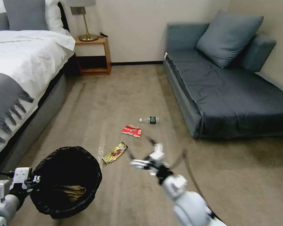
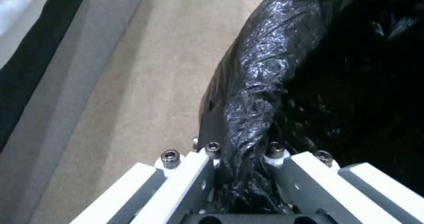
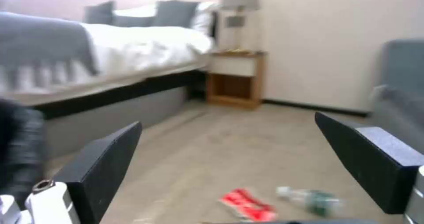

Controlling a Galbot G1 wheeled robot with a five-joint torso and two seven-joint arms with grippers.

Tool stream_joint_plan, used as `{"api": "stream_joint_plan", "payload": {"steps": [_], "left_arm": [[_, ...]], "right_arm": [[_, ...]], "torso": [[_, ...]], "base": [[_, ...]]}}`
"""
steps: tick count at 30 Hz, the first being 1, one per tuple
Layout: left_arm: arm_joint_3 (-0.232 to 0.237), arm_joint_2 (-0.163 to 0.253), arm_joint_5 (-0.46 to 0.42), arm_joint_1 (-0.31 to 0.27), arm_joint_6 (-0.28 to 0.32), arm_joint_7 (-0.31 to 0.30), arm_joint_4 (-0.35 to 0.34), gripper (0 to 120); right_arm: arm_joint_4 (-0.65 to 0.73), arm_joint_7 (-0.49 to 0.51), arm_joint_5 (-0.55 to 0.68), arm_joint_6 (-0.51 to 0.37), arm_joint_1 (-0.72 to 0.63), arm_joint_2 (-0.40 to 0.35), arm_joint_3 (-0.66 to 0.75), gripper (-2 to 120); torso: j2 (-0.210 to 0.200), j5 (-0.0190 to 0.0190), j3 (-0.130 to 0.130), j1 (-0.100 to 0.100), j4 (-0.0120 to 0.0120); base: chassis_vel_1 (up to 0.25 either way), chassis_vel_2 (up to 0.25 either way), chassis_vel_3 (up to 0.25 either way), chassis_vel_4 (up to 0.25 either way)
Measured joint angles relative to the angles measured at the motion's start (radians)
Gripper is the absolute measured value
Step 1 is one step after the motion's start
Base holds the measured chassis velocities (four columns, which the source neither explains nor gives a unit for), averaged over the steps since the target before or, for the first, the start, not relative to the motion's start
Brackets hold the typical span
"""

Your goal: Pick up the trash bin, then pick up the garbage on the floor and place it into the trash bin.

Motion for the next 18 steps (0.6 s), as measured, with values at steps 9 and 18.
{"api": "stream_joint_plan", "payload": {"steps": [9, 18], "left_arm": [[-0.030, -0.016, 0.000, 0.034, -0.006, 0.009, -0.013, 3], [-0.046, -0.016, -0.001, 0.033, -0.010, 0.012, -0.012, 3]], "right_arm": [[-0.015, -0.017, -0.006, 0.072, -0.085, 0.024, 0.053, 100], [-0.030, -0.026, -0.020, 0.078, -0.071, 0.031, 0.032, 100]], "torso": [[0.000, -0.0001, 0.000, 0.000, 0.0003], [0.000, -0.0002, 0.000, 0.000, 0.0003]], "base": [[0.000, 0.000, 0.000, 0.000], [0.000, 0.000, 0.000, 0.000]]}}
